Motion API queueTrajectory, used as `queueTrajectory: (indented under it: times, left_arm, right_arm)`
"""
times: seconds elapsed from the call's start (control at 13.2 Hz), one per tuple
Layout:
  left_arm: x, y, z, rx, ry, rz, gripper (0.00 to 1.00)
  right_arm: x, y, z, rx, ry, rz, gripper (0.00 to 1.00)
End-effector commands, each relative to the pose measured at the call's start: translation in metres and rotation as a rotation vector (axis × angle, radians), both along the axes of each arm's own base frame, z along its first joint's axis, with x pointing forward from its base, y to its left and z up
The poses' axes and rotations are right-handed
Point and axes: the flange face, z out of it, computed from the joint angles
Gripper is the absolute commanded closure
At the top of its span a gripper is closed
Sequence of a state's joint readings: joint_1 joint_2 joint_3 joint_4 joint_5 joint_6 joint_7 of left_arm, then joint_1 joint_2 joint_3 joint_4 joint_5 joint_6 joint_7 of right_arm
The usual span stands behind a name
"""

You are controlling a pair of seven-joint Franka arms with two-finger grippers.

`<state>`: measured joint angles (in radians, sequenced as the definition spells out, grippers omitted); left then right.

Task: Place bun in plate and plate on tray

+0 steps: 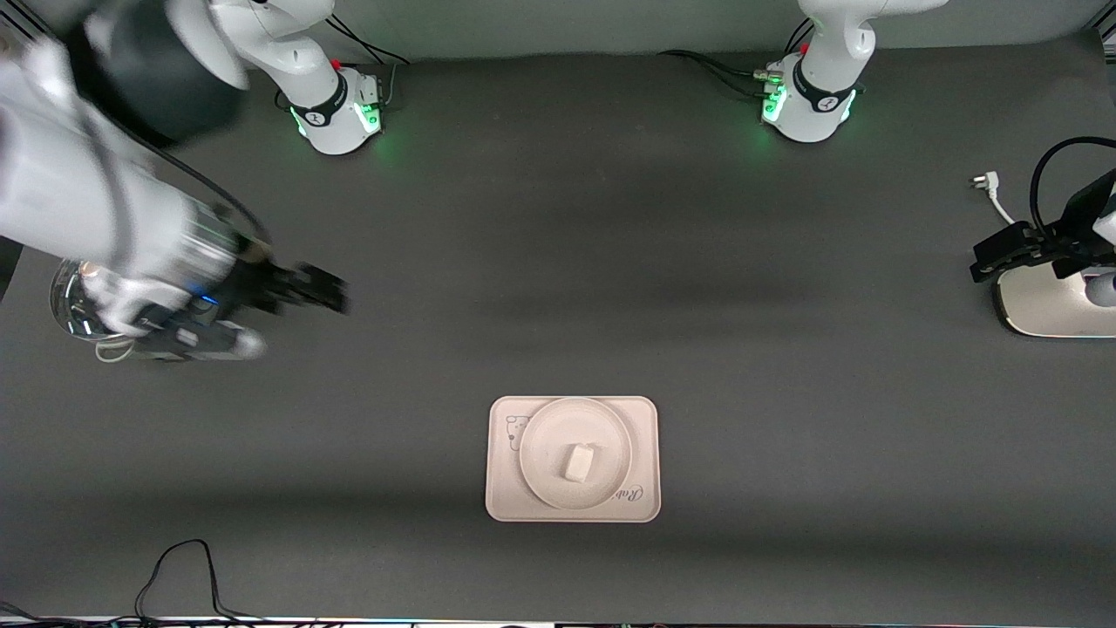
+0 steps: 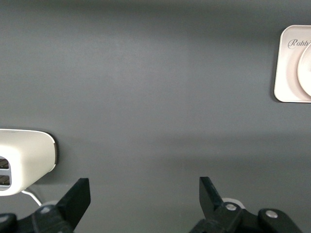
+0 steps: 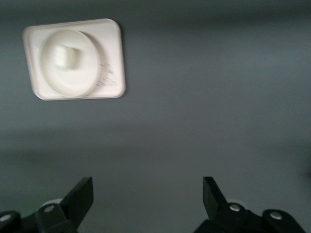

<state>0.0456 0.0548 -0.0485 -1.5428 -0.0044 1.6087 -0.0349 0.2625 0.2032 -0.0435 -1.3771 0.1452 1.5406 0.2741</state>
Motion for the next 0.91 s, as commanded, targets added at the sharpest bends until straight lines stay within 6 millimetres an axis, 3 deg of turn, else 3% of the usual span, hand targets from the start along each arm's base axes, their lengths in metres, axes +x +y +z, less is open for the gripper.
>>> queueTrajectory:
  times: [0.0,0.08,0.23,0.38,0.46,0.83]
  left_arm:
    - [0.002,-0.005,0.005,0.008,-0.011,-0.023,0.0]
    - [0.007,-0.004,-0.002,0.008,0.0,-0.018,0.0]
    - [0.007,-0.002,0.005,0.008,-0.015,-0.02,0.0]
    - [0.007,-0.008,0.007,0.008,-0.018,-0.027,0.0]
    - [0.006,-0.019,0.01,0.009,-0.024,-0.046,0.0]
    - [0.008,-0.017,0.01,0.005,-0.025,-0.044,0.0]
  right_arm:
    - [-0.03,-0.05,0.015,-0.081,0.012,0.071,0.0]
    - [-0.033,-0.07,0.023,-0.09,0.007,0.094,0.0]
    - [-0.032,-0.116,0.029,-0.086,-0.001,0.079,0.0]
    - [-0.031,-0.144,0.029,-0.09,0.001,0.036,0.0]
    - [-0.029,-0.151,0.026,-0.091,0.003,0.023,0.0]
    - [-0.025,-0.164,0.018,-0.094,0.001,-0.001,0.0]
